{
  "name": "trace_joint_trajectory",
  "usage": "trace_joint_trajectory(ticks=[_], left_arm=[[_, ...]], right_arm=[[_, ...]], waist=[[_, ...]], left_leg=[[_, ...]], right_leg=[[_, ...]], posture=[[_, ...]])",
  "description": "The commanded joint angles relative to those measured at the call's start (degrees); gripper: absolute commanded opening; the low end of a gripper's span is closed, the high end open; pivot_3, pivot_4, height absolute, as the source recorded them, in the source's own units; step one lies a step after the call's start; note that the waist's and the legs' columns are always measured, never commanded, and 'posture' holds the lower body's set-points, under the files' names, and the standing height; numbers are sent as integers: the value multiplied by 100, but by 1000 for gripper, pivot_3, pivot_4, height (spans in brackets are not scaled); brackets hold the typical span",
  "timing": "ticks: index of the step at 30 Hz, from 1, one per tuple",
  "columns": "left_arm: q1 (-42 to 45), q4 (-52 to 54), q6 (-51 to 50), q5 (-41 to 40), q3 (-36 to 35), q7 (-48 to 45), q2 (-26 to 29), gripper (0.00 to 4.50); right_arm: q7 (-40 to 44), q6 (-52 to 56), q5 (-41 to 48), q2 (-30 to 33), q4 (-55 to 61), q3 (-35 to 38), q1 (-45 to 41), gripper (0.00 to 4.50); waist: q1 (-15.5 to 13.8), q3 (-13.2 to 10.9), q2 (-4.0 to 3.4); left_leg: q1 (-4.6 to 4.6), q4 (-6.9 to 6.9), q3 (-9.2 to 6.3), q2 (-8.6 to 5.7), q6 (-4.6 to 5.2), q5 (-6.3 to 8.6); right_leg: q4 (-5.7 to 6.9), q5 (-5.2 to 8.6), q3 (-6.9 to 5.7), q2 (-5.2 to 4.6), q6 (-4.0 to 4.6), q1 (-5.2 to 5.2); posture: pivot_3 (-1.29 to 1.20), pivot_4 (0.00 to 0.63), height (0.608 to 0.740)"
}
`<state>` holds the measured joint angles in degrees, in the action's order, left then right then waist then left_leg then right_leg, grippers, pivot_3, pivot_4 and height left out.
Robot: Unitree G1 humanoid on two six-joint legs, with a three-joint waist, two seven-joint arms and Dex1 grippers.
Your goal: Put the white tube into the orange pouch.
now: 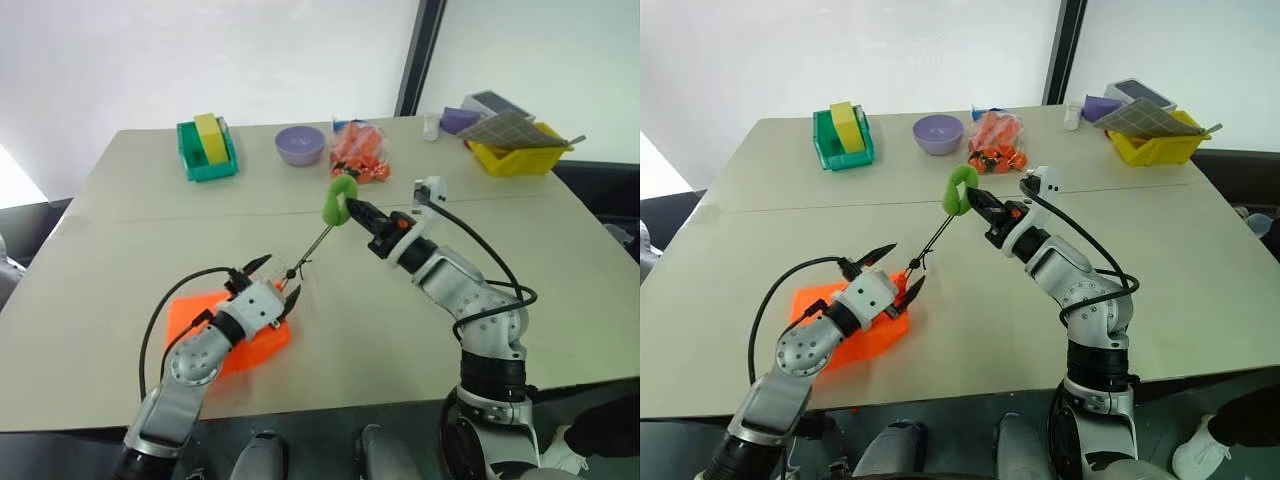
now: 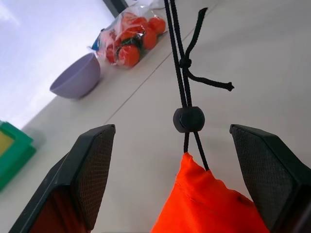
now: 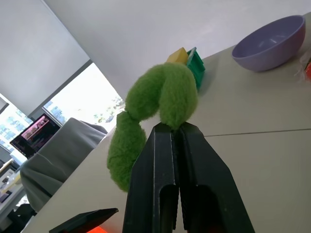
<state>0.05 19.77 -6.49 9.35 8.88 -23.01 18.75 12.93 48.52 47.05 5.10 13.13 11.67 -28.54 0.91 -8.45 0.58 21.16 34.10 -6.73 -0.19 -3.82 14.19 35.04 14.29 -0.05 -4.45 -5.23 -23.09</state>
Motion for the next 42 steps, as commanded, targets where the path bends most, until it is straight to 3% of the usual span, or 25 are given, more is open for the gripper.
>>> trace_joint_trajectory(ticks=[1, 5, 9, 14, 20, 28, 36, 42], left_arm=[[-71, 403, -936, -1831, -652, -671, -225, 4026], [46, 346, -1762, -3266, -1303, -1309, -30, 4026], [641, -369, -2779, -4464, -1798, -1964, 387, 4026], [1594, -1563, -3441, -4944, -1580, -3267, 1106, 4026], [2893, -3325, -2980, -4172, -612, -4790, 1552, 4026], [4196, -4926, -1790, -3154, 328, -6100, 1218, 4026], [4883, -6003, -851, -2582, 487, -6841, 994, 4026], [5105, -6385, -504, -2590, 562, -6949, 992, 4026]], right_arm=[[22, -13, 199, 10, 239, -11, -69, 0], [61, -35, 194, 64, 276, -110, -56, 0], [195, -34, 177, 139, 385, -310, -59, 0], [397, -45, 161, 263, 575, -552, -19, 0], [601, -61, 257, 357, 730, -660, 58, 0], [586, -112, 295, 354, 838, -676, 103, 0], [522, -119, 291, 337, 971, -691, 212, 0], [484, -122, 289, 324, 1029, -709, 266, 0]], waist=[[6, 1, 1], [28, -1, -2], [17, -1, -1], [23, -2, -3], [24, -1, -1], [28, 0, 0], [23, -1, 2], [30, -1, 2]], left_leg=[[0, 1, 0, 0, 0, 0], [-1, 1, -1, 1, 0, 0], [-1, 4, -1, 1, 1, -1], [-1, 6, -1, 0, 3, -2], [4, 3, -1, 0, 3, -2], [10, 0, -1, 0, 3, -2], [11, -3, -2, 1, 4, -2], [12, -2, -2, 1, 4, -2]], right_leg=[[1, 0, 0, 0, 0, 0], [2, 3, -3, 0, -3, 0], [3, 4, -5, 1, -4, 1], [-1, 9, -5, 2, -11, 1], [-2, -1, -6, 4, 6, -3], [-4, -2, -6, 4, 4, -7], [0, -3, -6, 4, -2, -11], [0, -7, -6, 4, -14, -11]], posture=[[0, 150, 740], [0, 150, 740], [0, 150, 740], [0, 150, 740], [0, 150, 740], [0, 150, 740], [0, 150, 740], [0, 150, 740]])
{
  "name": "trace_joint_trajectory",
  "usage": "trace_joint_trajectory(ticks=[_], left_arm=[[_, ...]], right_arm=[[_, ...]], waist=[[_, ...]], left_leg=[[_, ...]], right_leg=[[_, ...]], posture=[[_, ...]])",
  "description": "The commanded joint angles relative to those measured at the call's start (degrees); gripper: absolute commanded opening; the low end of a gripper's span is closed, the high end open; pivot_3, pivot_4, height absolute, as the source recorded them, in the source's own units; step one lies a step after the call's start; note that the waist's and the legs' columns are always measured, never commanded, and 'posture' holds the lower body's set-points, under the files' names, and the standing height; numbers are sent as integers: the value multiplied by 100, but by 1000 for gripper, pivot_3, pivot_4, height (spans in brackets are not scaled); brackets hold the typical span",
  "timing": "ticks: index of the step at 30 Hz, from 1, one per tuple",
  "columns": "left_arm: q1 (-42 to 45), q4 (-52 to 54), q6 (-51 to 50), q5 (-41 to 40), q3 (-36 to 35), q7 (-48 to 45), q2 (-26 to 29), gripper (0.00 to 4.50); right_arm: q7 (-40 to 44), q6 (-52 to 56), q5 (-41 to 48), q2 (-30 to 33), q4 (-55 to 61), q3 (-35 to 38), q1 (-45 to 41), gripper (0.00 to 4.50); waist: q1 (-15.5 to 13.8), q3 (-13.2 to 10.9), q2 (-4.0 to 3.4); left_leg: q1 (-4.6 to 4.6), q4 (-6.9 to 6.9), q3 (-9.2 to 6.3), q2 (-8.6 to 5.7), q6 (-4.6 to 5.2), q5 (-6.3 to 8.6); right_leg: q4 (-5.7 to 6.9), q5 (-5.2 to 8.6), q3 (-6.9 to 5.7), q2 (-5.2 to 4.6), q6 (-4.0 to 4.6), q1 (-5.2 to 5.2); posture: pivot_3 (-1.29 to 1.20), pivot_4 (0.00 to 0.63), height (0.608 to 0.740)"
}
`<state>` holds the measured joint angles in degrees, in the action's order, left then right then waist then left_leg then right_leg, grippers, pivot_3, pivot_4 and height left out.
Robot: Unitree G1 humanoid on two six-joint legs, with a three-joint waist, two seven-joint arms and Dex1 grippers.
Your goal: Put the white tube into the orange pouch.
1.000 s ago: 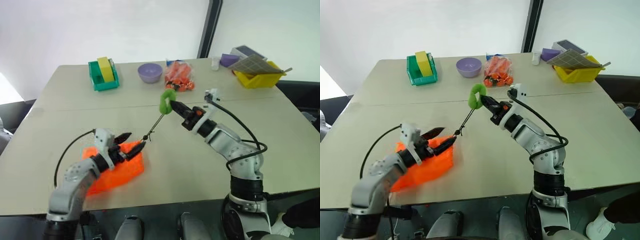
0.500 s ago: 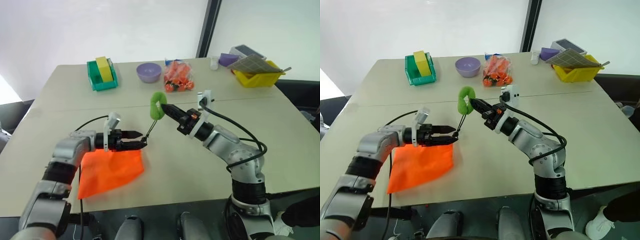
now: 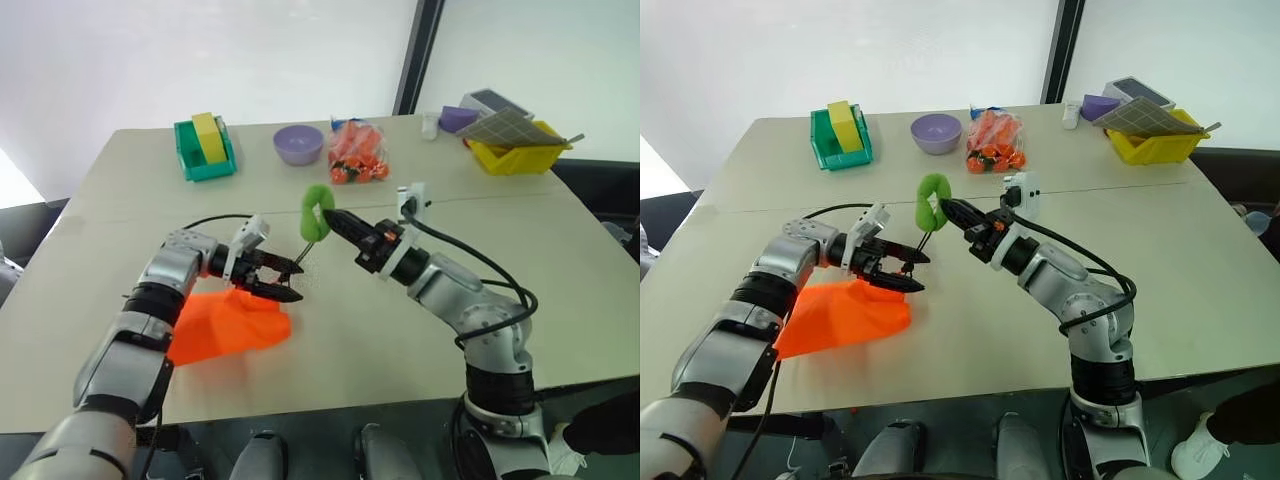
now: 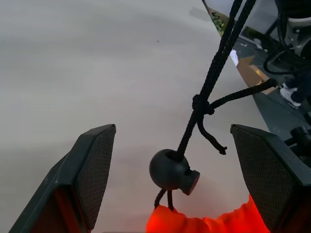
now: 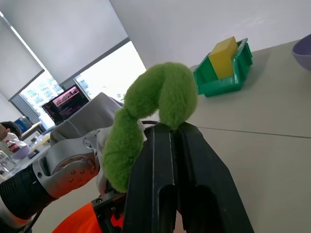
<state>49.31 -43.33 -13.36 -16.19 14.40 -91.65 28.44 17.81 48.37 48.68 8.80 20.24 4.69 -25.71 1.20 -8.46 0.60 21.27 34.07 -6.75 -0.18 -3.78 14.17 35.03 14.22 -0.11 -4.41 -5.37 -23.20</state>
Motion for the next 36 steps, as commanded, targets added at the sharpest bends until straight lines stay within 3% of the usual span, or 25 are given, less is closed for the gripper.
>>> trace_joint_trajectory(ticks=[1, 12, 15, 22, 29, 36], left_arm=[[207, -112, 195, -55, 36, -85, 32, 4026], [395, -310, 168, -266, 417, -85, 217, 4026], [450, -400, 153, -313, 360, -85, 191, 3258], [480, -440, 125, -427, 399, -85, 227, 227], [281, -225, 129, -371, 400, -85, 280, 238], [-561, 585, 382, 20, 322, 1, 462, 238]], right_arm=[[-7, -107, 127, -46, 324, -16, -10, 0], [-15, -95, 124, -40, 351, -28, 24, 0], [-8, -91, 123, -32, 349, -32, 30, 0], [-10, -89, 118, -30, 335, -38, 23, 0], [-138, -210, -40, -66, 225, -6, -43, 0], [-798, -786, -534, -222, -468, 456, -446, 0]], waist=[[-2, 0, 0], [-1, 0, 0], [-4, 0, 0], [-1, 0, 0], [-3, 0, 0], [13, 0, -1]], left_leg=[[0, 0, 0, 0, 0, 0], [0, 0, -1, 0, 1, 0], [0, 0, -1, 0, 1, 0], [0, 0, -1, 0, 1, 0], [0, 0, -1, 0, 1, 0], [-5, -1, -1, 0, 1, 0]], right_leg=[[0, -1, 0, 0, -1, 0], [3, 0, 0, 0, -5, 0], [3, 1, 0, 0, -4, 0], [4, 1, 0, 0, -7, 0], [5, 0, 0, 0, -7, 0], [8, 0, 1, 0, -1, 1]], posture=[[0, 150, 740], [0, 150, 740], [0, 150, 740], [0, 150, 740], [0, 150, 740], [0, 150, 740]])
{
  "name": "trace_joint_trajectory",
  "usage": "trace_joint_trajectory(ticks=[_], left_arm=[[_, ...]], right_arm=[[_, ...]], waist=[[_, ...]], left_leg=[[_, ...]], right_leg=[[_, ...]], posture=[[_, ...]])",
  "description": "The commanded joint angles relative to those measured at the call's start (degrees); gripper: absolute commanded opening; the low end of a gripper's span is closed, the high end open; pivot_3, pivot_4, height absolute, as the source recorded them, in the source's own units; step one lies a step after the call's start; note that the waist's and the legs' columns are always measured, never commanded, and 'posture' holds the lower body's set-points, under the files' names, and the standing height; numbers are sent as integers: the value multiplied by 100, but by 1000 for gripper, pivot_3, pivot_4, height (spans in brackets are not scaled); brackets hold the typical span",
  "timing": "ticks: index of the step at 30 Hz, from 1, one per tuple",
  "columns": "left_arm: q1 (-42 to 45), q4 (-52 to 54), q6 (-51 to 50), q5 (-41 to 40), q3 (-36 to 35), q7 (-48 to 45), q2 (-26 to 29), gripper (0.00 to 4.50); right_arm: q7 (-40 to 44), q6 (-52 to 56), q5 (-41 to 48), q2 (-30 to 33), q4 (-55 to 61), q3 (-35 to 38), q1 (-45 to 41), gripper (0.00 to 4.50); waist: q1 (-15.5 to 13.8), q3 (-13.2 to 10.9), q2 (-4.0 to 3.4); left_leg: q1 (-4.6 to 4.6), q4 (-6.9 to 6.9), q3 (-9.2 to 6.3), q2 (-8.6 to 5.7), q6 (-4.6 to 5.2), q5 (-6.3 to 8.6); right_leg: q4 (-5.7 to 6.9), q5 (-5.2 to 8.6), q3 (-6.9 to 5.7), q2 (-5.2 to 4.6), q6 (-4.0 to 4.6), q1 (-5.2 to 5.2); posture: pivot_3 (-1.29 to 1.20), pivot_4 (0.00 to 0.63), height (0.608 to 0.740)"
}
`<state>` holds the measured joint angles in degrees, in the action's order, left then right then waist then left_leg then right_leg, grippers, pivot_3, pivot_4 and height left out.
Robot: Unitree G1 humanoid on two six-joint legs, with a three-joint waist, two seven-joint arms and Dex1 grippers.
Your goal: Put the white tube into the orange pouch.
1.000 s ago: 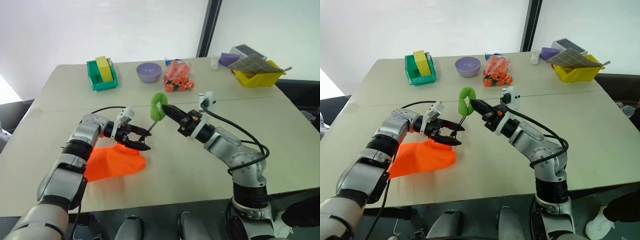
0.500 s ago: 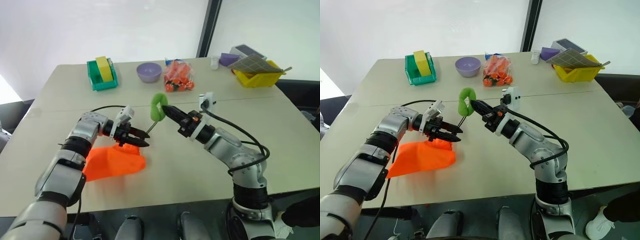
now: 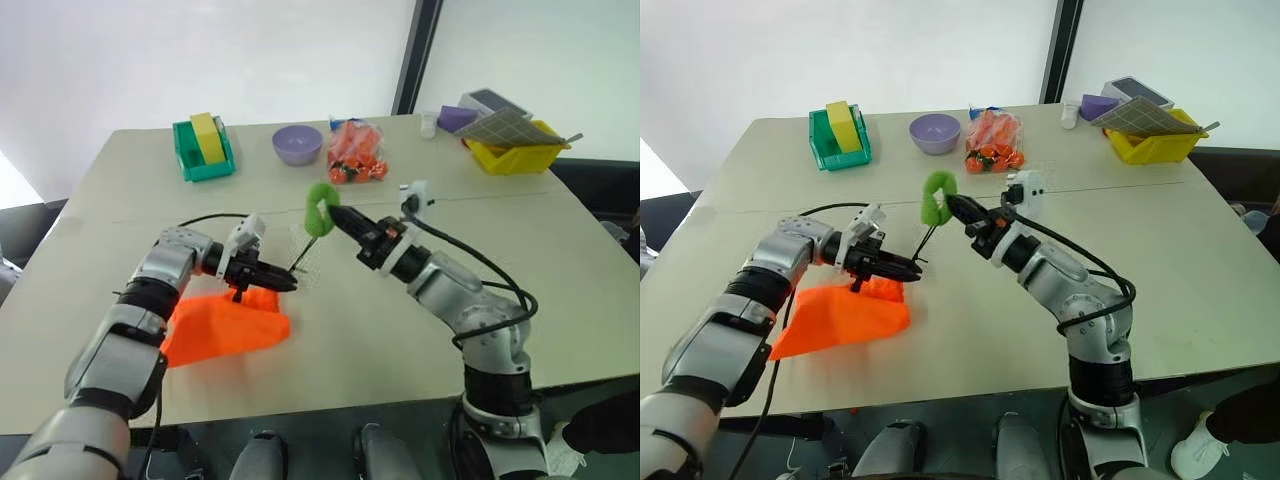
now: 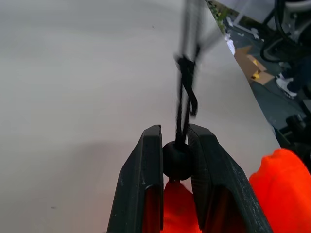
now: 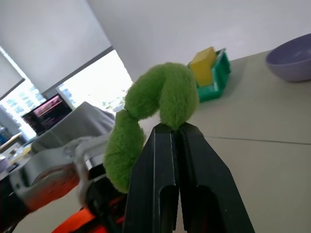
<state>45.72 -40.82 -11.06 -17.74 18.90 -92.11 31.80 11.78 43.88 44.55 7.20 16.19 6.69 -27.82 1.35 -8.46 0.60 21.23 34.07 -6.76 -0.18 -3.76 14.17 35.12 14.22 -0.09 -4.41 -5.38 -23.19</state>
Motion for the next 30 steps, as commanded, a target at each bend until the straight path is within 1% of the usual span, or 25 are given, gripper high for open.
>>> trace_joint_trajectory(ticks=[1, 10, 15, 18, 20, 22, 23, 24, 25, 26, 27, 28, 29, 30], left_arm=[[-312, 461, 115, 191, -166, 86, 141, 238], [-977, 1174, 89, 496, -223, 272, 414, 238], [-1303, 1639, 42, 534, -205, 295, 597, 238], [-1410, 1868, -81, 474, -239, 296, 647, 238], [-1411, 1935, -276, 361, -316, 309, 629, 238], [-1321, 1969, -654, 171, -497, 444, 561, 1254], [-1292, 1997, -738, 119, -589, 541, 532, 1630], [-1282, 2029, -755, 104, -667, 645, 509, 2098], [-1280, 2078, -791, 92, -735, 739, 502, 2556], [-1285, 2162, -863, 57, -823, 832, 517, 3000], [-1289, 2288, -1022, -33, -954, 924, 552, 3574], [-1290, 2438, -1261, -164, -1108, 1021, 589, 4058], [-1285, 2575, -1534, -324, -1286, 1148, 614, 4076], [-1291, 2704, -1782, -498, -1528, 1307, 654, 4076]], right_arm=[[-258, -415, -176, -73, -157, 309, -293, 0], [-918, -984, -815, -70, -984, 610, -640, 0], [-1267, -1218, -1038, -72, -1312, 787, -714, 0], [-1325, -1230, -1103, -47, -1398, 777, -722, 0], [-1224, -1131, -1184, 17, -1385, 613, -682, 0], [-990, -838, -1201, 100, -1225, 306, -574, 0], [-890, -727, -1219, 138, -1159, 173, -529, 639], [-826, -653, -1232, 161, -1119, 92, -499, 951], [-812, -617, -1286, 183, -1097, 34, -473, 1402], [-818, -583, -1356, 204, -1069, -19, -437, 1879], [-841, -555, -1445, 235, -1058, -66, -395, 2450], [-845, -525, -1515, 266, -1042, -99, -347, 2968], [-827, -515, -1570, 292, -1025, -116, -299, 3411], [-797, -524, -1634, 340, -1004, -135, -236, 3411]], waist=[[-10, -1, -1], [-5, 0, -2], [73, 0, -6], [109, 0, -6], [118, 0, -6], [122, -1, -7], [122, -1, -8], [121, -1, -8], [122, -1, -8], [125, -1, -7], [128, -1, -7], [123, -1, -7], [122, -1, -6], [119, -1, -6]], left_leg=[[0, 0, 0, 0, 0, 0], [-4, -1, 0, 0, 0, 0], [-7, -4, 0, 0, 1, -1], [-7, -4, 0, 0, 3, -2], [-7, -4, -1, 0, 4, -2], [-7, -4, 0, 1, 5, -3], [-7, -4, 0, 0, 6, -3], [-7, -4, 0, 0, 6, -3], [-7, -4, -1, 0, 8, -3], [-7, -4, 0, 0, 8, -3], [-7, -4, 0, 0, 9, -3], [-7, -4, 0, 1, 9, -3], [-6, -4, -1, 0, 9, -3], [-5, -4, -1, 0, 9, -3]], right_leg=[[1, 0, 0, 0, 0, 0], [2, 0, 1, 0, 1, 2], [5, 0, 2, 0, 2, 2], [5, 0, 2, 0, 2, 3], [5, 1, 2, 0, 2, 3], [5, 1, 2, 0, 2, 3], [6, 1, 2, 0, 2, 3], [6, 1, 2, 0, 2, 3], [6, 1, 2, 0, 1, 3], [6, 1, 2, 0, 1, 3], [6, 0, 2, 0, 0, 3], [6, 0, 2, 0, 0, 3], [7, 0, 2, 0, 0, 2], [6, -1, 1, 0, -2, 2]], posture=[[0, 150, 740], [0, 150, 740], [0, 150, 740], [0, 150, 740], [0, 150, 740], [0, 150, 740], [0, 150, 740], [0, 150, 740], [0, 150, 740], [0, 150, 740], [0, 150, 740], [0, 150, 740], [0, 150, 740], [0, 150, 740]])
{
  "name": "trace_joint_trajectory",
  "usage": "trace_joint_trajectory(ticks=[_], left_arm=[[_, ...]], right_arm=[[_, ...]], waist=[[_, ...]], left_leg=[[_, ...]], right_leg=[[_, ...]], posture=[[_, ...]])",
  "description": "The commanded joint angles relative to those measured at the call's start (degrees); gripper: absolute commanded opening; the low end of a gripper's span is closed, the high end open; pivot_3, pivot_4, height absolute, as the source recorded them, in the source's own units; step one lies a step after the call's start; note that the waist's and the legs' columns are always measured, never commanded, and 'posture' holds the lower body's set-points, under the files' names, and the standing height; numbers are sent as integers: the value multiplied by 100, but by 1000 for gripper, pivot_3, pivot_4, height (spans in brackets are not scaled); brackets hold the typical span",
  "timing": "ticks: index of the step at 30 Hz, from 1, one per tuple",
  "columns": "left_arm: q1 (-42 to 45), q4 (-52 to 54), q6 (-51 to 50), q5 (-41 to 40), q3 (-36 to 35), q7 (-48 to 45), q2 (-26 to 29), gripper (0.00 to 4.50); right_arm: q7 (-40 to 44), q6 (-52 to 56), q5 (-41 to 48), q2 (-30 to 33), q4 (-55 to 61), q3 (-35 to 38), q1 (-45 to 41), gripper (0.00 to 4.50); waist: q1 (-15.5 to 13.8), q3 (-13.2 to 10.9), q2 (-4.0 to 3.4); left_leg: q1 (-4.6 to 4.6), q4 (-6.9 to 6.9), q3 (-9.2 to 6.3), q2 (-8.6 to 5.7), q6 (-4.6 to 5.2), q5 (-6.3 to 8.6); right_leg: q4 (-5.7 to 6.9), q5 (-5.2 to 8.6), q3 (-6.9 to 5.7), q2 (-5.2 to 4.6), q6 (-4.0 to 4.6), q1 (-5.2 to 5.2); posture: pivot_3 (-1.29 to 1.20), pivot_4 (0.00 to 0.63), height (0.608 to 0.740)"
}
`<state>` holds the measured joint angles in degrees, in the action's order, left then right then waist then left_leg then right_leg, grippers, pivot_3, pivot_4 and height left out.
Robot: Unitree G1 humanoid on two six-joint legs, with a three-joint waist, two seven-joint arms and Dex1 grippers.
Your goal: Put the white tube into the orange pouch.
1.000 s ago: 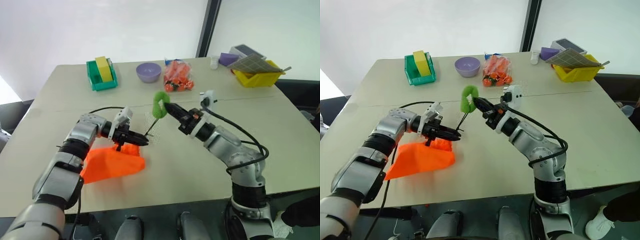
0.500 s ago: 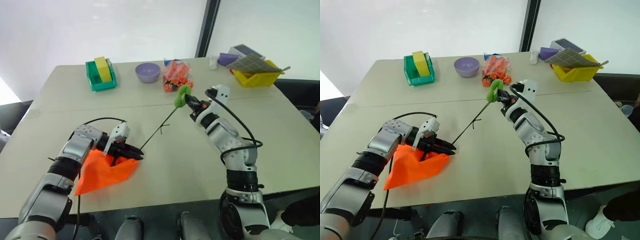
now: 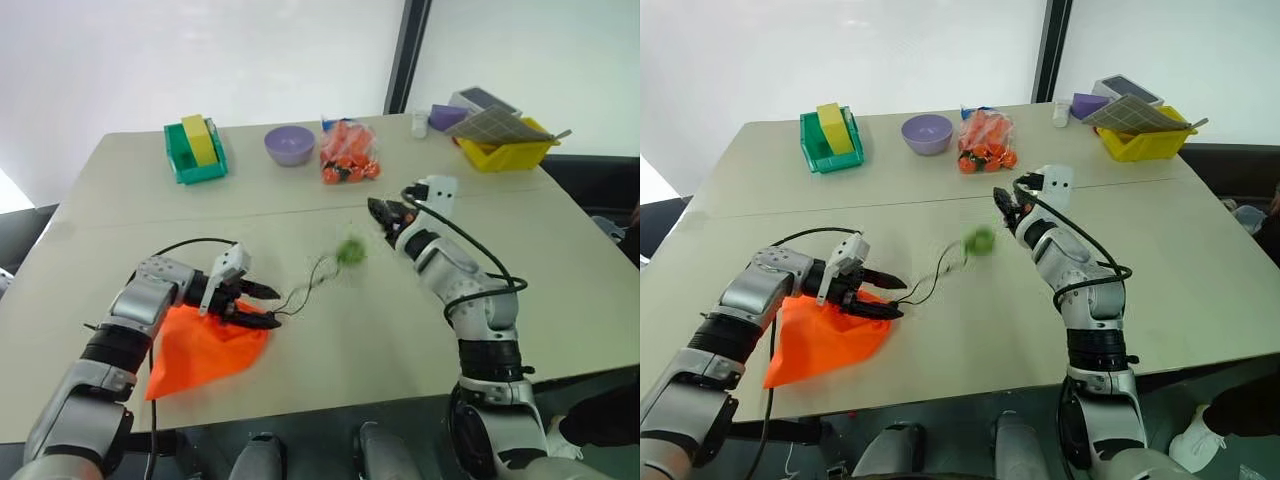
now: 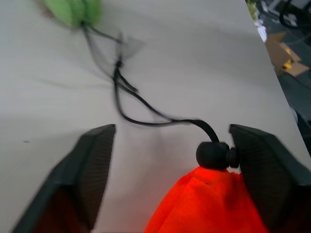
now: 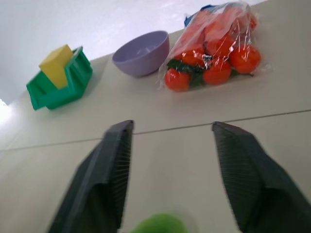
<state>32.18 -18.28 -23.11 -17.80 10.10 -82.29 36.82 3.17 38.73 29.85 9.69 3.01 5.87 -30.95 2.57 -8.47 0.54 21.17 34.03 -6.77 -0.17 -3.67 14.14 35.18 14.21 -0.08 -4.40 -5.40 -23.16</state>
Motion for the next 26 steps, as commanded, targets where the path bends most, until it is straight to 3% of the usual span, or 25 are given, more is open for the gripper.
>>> trace_joint_trajectory(ticks=[1, 8, 10, 20, 26], left_arm=[[43, 562, -751, -635, -882, 501, 177, 4076], [-492, 1254, -901, -1237, -2767, 2432, -61, 4076], [-1139, 1509, -476, -943, -3226, 3021, -85, 4076], [-3640, 2810, 146, -706, -3740, 3963, -363, 4076], [-4247, 3203, 163, -813, -3911, 4280, -528, 4076]], right_arm=[[100, -26, -229, 139, 333, -70, 135, 3411], [1046, -316, -504, 743, 622, -368, 650, 3411], [1866, -610, -576, 1217, 778, -586, 995, 3411], [3666, -1270, -502, 2077, 806, -569, 1813, 3411], [3825, -1830, -718, 2047, 344, -471, 1868, 3411]], waist=[[-4, 0, 1], [3, 0, 3], [5, 1, 2], [-100, -19, 30], [-190, -26, 33]], left_leg=[[1, 1, 0, 0, 0, 0], [-4, -2, 1, 1, 0, 0], [-8, -5, 1, 1, 0, 0], [-64, -3, 10, -1, -4, 4], [-60, -5, 12, 1, -7, 6]], right_leg=[[0, -1, 0, 0, -1, 0], [-2, -1, 1, -2, -7, 2], [-3, -1, 1, -2, -7, 2], [-25, 27, 6, -18, -4, 63], [-69, 20, 0, -22, 7, 67]], posture=[[0, 150, 740], [0, 150, 740], [0, 150, 740], [0, 150, 740], [0, 150, 740]])
